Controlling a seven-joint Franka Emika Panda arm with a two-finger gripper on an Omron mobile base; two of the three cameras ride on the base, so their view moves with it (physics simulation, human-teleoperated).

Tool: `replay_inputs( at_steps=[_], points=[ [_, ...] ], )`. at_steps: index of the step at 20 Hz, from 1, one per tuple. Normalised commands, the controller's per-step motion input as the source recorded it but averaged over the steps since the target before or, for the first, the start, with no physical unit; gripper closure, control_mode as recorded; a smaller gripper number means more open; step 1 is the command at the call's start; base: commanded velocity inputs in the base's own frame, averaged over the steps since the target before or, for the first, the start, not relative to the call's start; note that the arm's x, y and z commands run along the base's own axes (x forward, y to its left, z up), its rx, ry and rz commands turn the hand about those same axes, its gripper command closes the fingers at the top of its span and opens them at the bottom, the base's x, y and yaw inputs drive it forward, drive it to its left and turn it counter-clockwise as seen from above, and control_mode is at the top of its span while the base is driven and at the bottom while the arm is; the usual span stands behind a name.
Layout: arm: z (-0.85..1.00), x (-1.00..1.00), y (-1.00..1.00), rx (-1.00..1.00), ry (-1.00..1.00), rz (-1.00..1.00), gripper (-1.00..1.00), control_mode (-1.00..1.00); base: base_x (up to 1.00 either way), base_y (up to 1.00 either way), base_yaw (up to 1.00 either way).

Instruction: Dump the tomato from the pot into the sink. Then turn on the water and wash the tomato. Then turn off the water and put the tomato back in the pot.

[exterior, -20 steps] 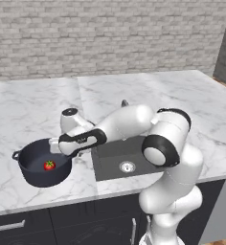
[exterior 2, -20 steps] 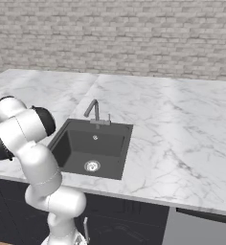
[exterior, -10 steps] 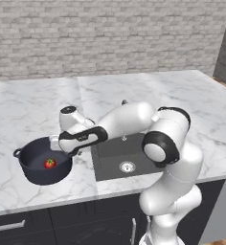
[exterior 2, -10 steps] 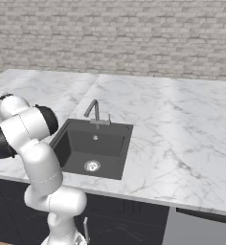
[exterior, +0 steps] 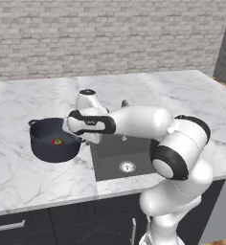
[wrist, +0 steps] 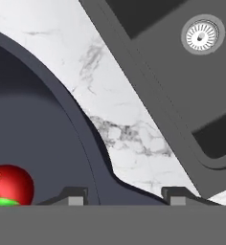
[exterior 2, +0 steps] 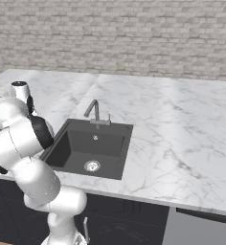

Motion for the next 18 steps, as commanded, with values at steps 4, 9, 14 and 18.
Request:
replay_inputs(
  at_steps=[4, 9, 14, 18],
  points=[
    [0.62, 0.00, -0.67, 0.30, 0.15, -0.31, 1.00, -1.00, 0.00, 0.00, 0.00],
    [0.51, 0.00, -0.46, 0.33, 0.20, -0.30, 1.00, -1.00, 0.00, 0.00, 0.00],
    [0.49, 0.05, -0.25, 0.30, 0.22, -0.25, 1.00, -1.00, 0.00, 0.00, 0.00],
    [0.46, 0.33, -0.19, 0.30, 0.27, -0.18, 1.00, -1.00, 0.00, 0.00, 0.00]
  ],
)
